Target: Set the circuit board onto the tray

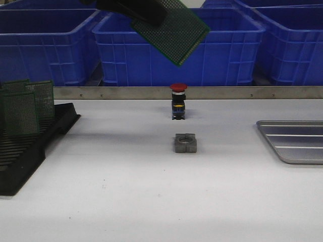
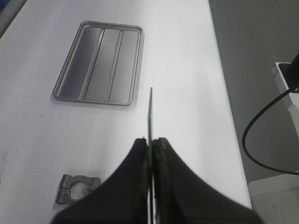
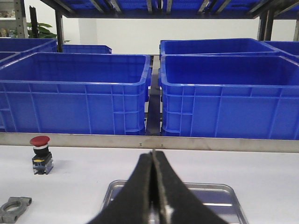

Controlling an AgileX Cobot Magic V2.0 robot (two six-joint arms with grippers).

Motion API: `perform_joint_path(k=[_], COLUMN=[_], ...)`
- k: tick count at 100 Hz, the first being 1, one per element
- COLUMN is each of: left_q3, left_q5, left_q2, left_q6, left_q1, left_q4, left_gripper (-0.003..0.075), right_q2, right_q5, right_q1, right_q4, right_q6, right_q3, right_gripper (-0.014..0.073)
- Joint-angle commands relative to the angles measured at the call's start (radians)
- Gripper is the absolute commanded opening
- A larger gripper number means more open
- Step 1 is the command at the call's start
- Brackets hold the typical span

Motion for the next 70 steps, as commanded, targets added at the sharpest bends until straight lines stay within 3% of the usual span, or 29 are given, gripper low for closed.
perform_joint_path(k=[1,26,39,46,61,64,70], left_q3=[-0.030,-0.030,-0.030,-0.030,-0.030,-0.030,-0.030], left_q5=[0.065,0.065,0.065,0.065,0.065,0.065,0.065], left_q2=[-0.052,-0.052,-0.052,-0.052,-0.052,-0.052,-0.052], left_q6=[-0.007,-0.007,-0.007,-0.007,-0.007,-0.007,-0.007], left_q1=[-0.010,-0.010,-0.010,-0.010,-0.010,-0.010,-0.010], left_q4=[-0.083,-0.083,-0.083,-0.083,-0.083,-0.083,-0.083], left_gripper=[-0.0020,-0.0020,-0.0020,-0.0020,-0.0020,-0.0020,-0.0020], right_q2=[-0.014,0.180,0.363,0.459,0.634,0.671,0.722], right_q5=[-0.063,0.361,0.477,0.501,0.486,0.486,0.490], right_q1=[0.002,0.004,0.004,0.004,0.007,0.016,0.048], right_q4=[-0.009,0.003,0.057,0.100,0.202,0.223,0.268], right_q6=[0.000,0.000,0.000,-0.002,-0.112,-0.152,-0.199], right_q3=[-0.046,-0.328,-0.437,-0.480,-0.565,-0.588,-0.621], right_gripper=[-0.0113,-0.0113,-0.0082,0.0030,0.0435,0.0479,0.0487])
